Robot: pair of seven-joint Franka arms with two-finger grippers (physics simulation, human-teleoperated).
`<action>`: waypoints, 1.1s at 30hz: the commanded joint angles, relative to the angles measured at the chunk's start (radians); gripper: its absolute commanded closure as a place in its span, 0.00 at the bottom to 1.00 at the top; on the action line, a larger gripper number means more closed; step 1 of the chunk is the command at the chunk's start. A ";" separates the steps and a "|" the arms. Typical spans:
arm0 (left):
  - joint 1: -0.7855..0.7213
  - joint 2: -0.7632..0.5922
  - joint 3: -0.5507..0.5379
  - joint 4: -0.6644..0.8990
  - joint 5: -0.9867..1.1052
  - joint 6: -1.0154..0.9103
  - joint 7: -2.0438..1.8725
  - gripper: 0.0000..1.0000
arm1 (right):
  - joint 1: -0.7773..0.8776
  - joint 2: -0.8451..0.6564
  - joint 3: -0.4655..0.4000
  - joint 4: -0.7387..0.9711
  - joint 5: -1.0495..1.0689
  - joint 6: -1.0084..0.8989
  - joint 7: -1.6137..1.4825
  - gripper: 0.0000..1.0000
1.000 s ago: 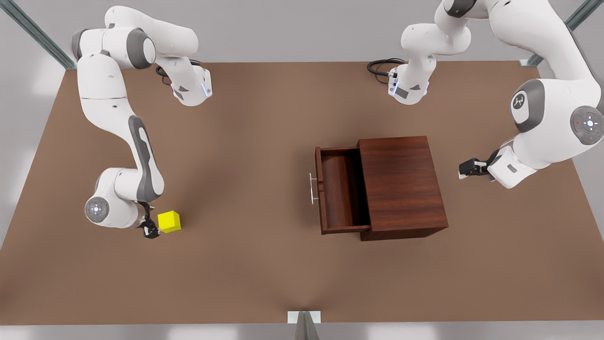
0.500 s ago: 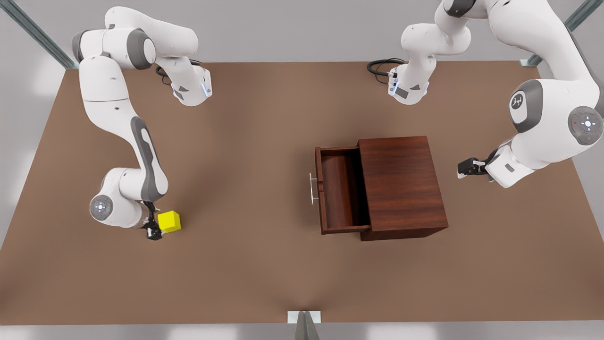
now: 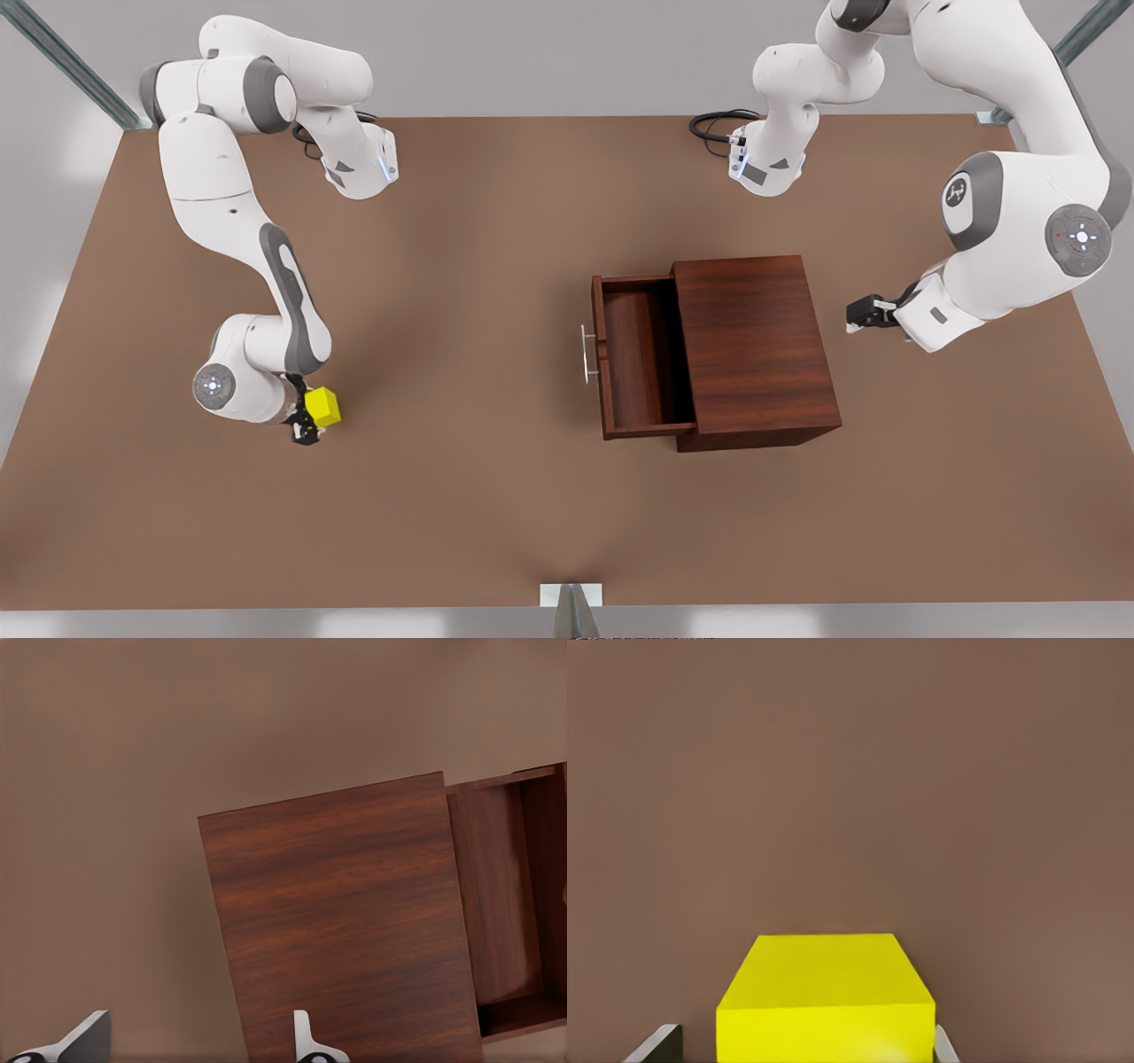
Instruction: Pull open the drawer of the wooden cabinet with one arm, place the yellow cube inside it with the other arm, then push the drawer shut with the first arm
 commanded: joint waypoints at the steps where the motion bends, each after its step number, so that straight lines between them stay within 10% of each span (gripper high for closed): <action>1: 0.003 -0.001 0.002 0.001 0.001 -0.001 -0.002 0.00 | -0.001 0.001 0.000 0.001 0.001 0.025 0.026 0.00; 18: 0.003 -0.001 0.003 0.004 0.001 -0.001 -0.003 0.00 | 0.001 -0.002 0.000 0.004 -0.001 0.047 0.017 0.36; 33: 0.000 -0.001 0.003 0.007 0.002 -0.001 -0.003 0.00 | 0.105 -0.133 0.028 0.186 0.005 -0.252 0.005 0.40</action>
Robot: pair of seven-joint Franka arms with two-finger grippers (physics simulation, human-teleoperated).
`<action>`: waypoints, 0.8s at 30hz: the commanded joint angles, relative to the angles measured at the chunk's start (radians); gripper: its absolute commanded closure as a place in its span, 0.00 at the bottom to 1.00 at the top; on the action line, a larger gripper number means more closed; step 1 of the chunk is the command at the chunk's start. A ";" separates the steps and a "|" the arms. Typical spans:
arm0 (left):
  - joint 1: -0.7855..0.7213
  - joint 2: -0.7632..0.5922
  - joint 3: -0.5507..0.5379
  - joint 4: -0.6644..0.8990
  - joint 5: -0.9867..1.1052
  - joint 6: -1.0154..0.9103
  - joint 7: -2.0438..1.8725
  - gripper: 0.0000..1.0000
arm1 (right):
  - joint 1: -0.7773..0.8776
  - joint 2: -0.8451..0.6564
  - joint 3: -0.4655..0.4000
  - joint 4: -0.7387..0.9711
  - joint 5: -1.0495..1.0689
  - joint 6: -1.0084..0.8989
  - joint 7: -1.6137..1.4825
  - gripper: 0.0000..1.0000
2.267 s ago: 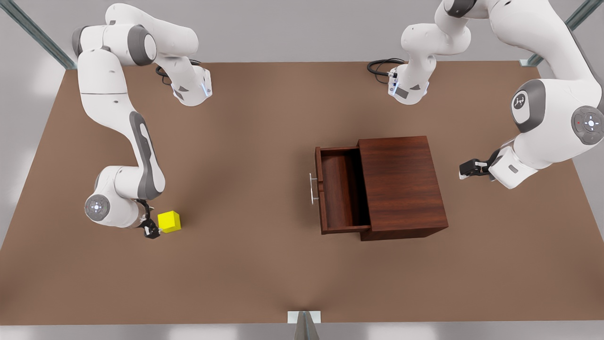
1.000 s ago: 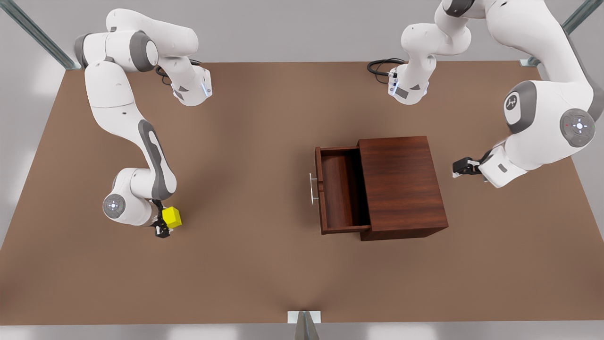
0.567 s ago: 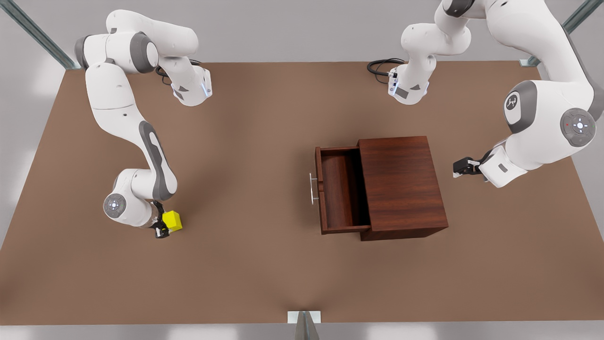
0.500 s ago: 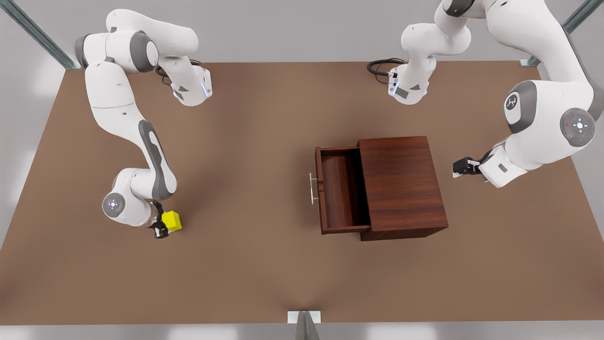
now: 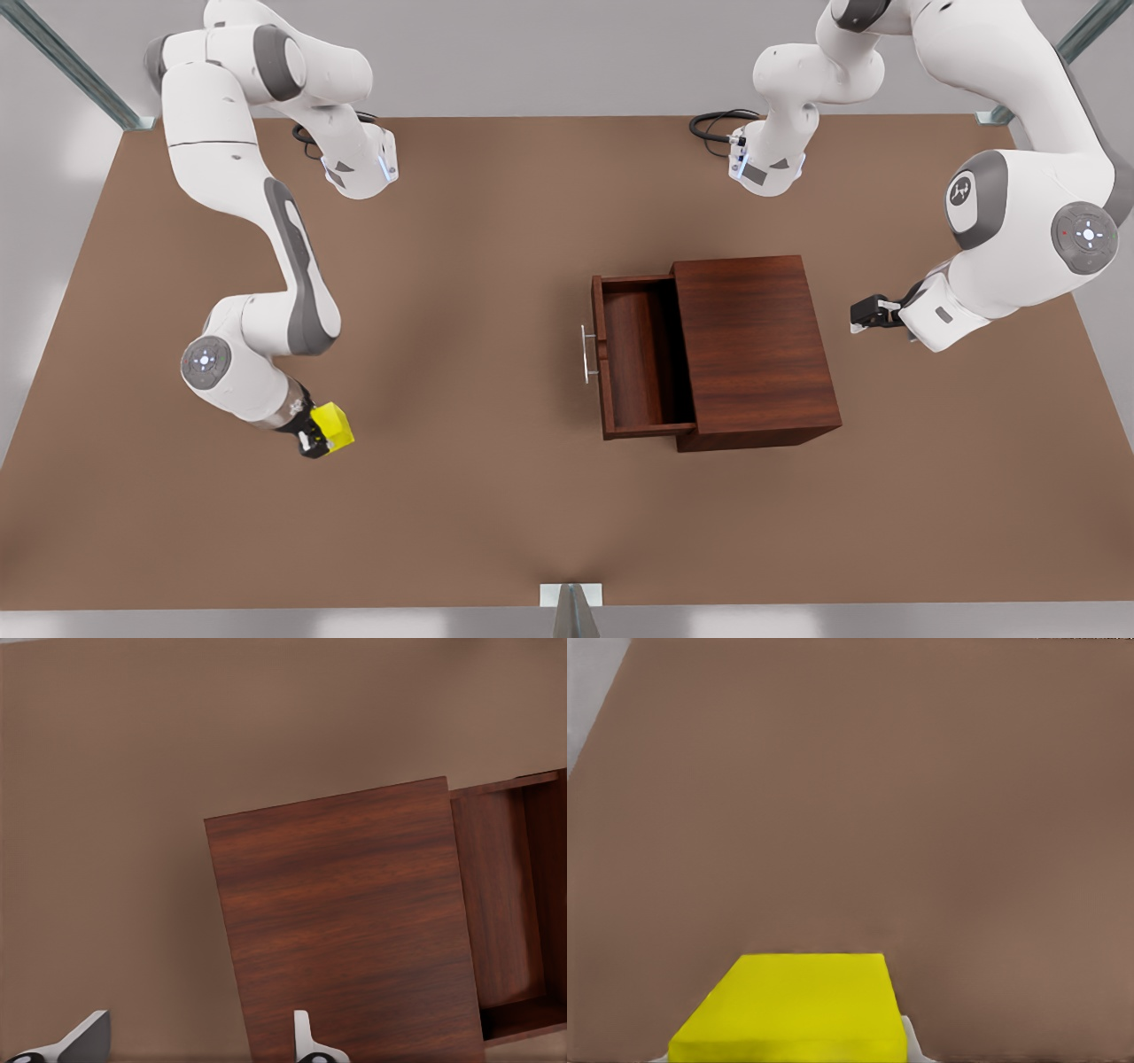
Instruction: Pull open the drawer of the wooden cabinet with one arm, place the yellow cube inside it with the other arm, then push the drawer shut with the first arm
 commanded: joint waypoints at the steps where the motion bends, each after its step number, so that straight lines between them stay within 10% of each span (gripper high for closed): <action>1: -0.001 -0.001 0.000 0.001 0.001 0.000 -0.001 0.00 | 0.021 -0.002 0.000 0.046 -0.003 -0.183 0.047 0.40; 24: 0.004 -0.001 0.000 0.001 -0.001 0.000 -0.003 0.00 | 0.411 0.122 0.069 0.517 -0.011 -0.499 0.760 0.40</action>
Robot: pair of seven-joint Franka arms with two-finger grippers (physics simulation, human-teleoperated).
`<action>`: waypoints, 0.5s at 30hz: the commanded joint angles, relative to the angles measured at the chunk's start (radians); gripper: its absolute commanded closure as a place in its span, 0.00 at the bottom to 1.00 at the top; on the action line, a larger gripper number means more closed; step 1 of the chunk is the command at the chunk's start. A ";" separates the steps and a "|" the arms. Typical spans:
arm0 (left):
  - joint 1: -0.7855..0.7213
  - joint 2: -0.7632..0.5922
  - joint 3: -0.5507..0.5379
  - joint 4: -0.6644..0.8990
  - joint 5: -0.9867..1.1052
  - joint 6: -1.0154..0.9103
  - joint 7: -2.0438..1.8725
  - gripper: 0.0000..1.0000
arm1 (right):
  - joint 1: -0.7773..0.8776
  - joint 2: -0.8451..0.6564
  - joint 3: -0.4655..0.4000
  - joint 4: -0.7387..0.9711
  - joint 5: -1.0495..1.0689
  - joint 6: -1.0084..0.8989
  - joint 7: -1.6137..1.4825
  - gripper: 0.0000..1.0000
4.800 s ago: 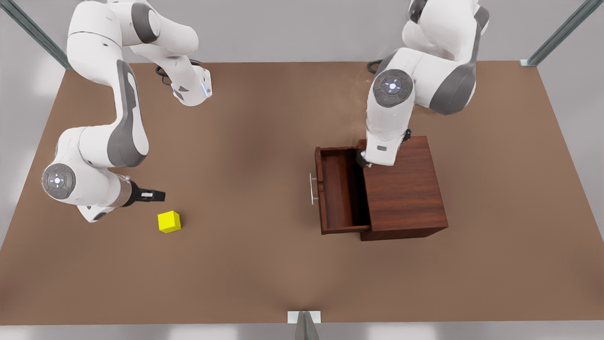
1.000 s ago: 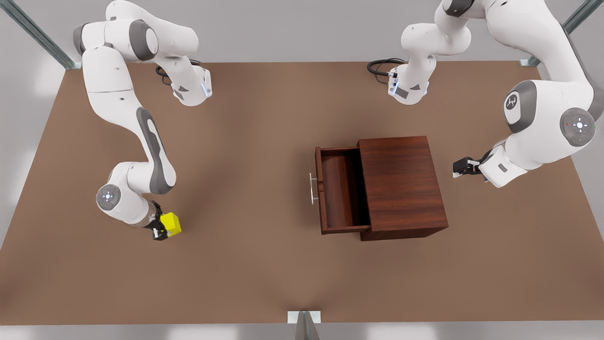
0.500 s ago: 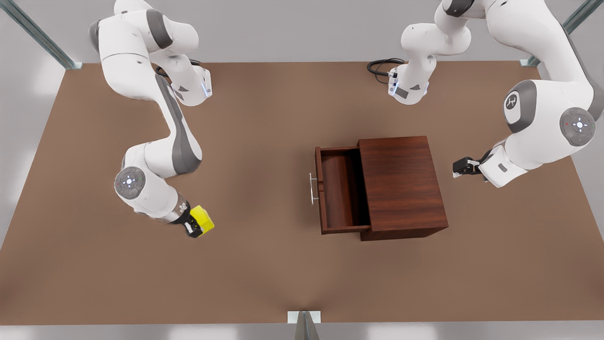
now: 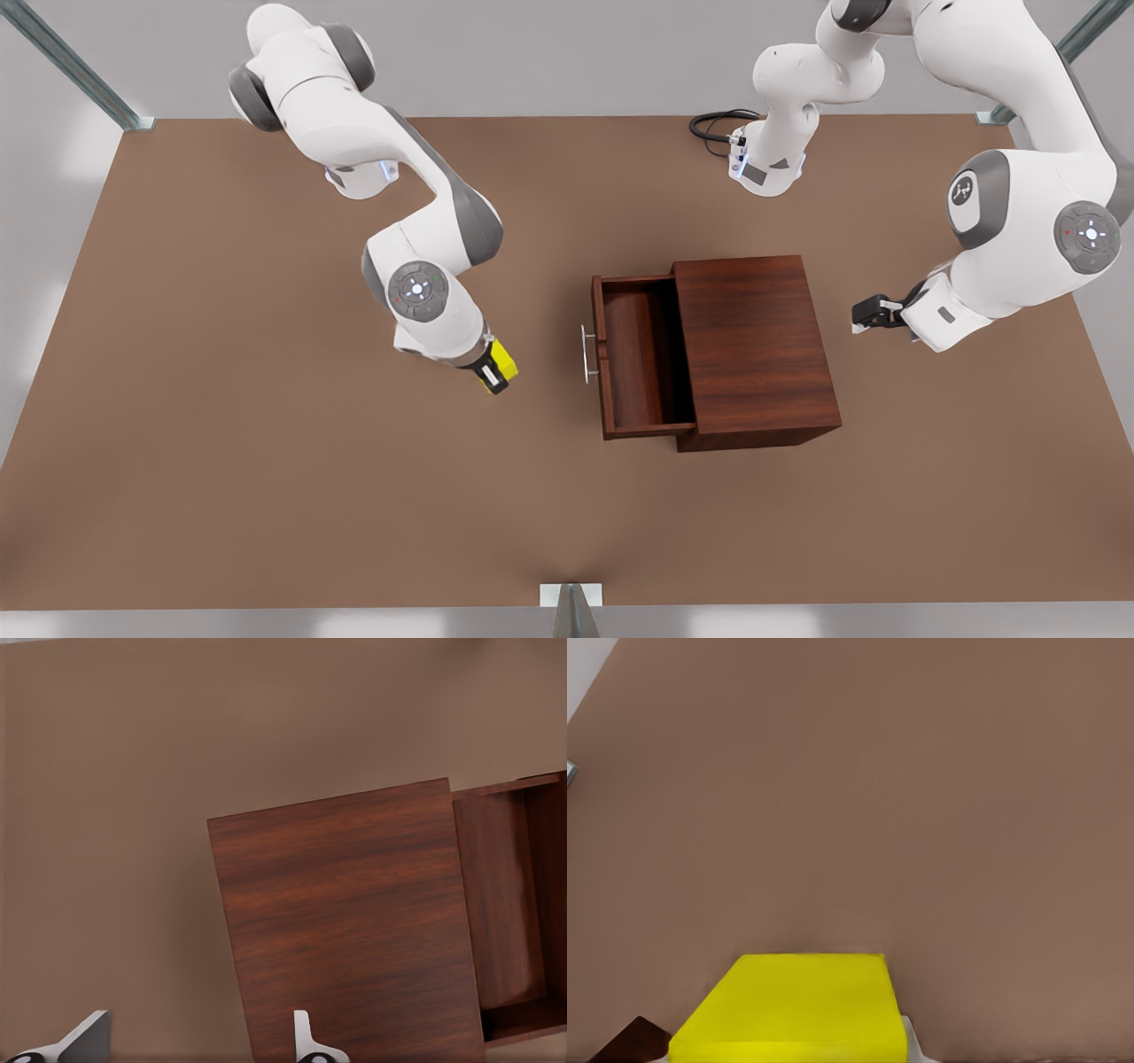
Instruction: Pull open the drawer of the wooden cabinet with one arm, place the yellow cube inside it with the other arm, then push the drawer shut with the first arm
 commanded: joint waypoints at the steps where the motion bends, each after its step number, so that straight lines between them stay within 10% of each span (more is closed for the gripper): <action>1: -0.005 -0.001 -0.001 0.001 0.001 0.000 -0.001 0.00 | 0.005 0.007 0.027 0.018 -0.001 -0.018 0.434 0.40; 15: 0.001 -0.001 0.000 0.001 0.001 0.000 0.000 0.00 | 0.191 0.132 0.027 0.147 -0.001 0.149 0.877 0.39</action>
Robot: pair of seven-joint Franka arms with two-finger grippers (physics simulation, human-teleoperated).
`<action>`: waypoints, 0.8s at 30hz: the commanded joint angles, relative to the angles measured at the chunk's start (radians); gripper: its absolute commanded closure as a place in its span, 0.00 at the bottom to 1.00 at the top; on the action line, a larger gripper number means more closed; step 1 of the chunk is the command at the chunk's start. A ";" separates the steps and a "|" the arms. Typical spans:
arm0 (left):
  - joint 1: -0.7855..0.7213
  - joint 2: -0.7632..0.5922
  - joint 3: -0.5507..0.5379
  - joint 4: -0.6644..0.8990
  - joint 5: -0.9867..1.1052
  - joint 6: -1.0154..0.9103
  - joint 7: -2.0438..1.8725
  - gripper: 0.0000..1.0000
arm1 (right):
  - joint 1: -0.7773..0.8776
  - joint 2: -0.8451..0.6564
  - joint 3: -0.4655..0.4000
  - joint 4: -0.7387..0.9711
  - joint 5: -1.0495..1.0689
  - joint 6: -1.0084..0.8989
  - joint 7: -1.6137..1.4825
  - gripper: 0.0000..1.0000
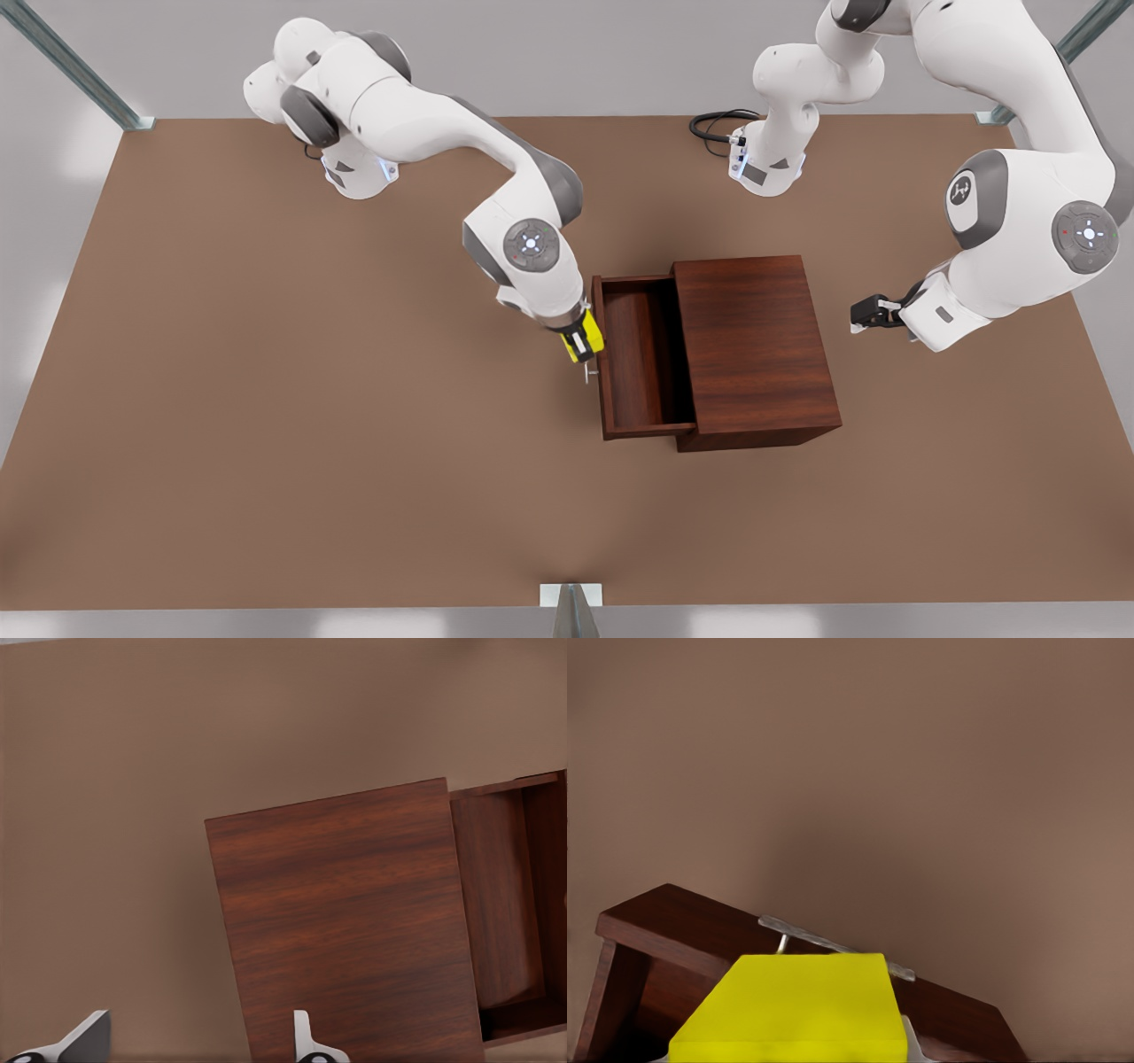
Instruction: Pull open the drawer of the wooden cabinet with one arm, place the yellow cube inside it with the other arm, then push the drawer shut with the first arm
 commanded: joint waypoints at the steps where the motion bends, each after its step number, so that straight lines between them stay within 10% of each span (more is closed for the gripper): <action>1: 0.003 -0.001 0.000 0.000 0.001 0.000 -0.001 0.00 | 0.014 0.012 0.000 0.009 0.002 0.069 0.473 0.39; 14: 0.003 -0.001 0.000 0.002 0.010 0.000 0.001 0.00 | 0.133 0.139 0.003 0.085 0.002 0.249 0.539 0.38; 15: 0.003 -0.001 0.000 0.002 0.010 0.000 0.001 0.00 | 0.133 0.139 0.003 0.085 0.002 0.249 0.539 0.33; 16: 0.003 -0.001 0.000 0.002 0.010 0.000 0.001 0.00 | 0.133 0.139 0.003 0.085 0.002 0.249 0.531 0.01; 24: 0.008 0.000 0.003 0.011 0.005 0.000 -0.015 0.00 | 0.086 0.083 -0.006 0.085 -0.005 0.117 0.397 0.00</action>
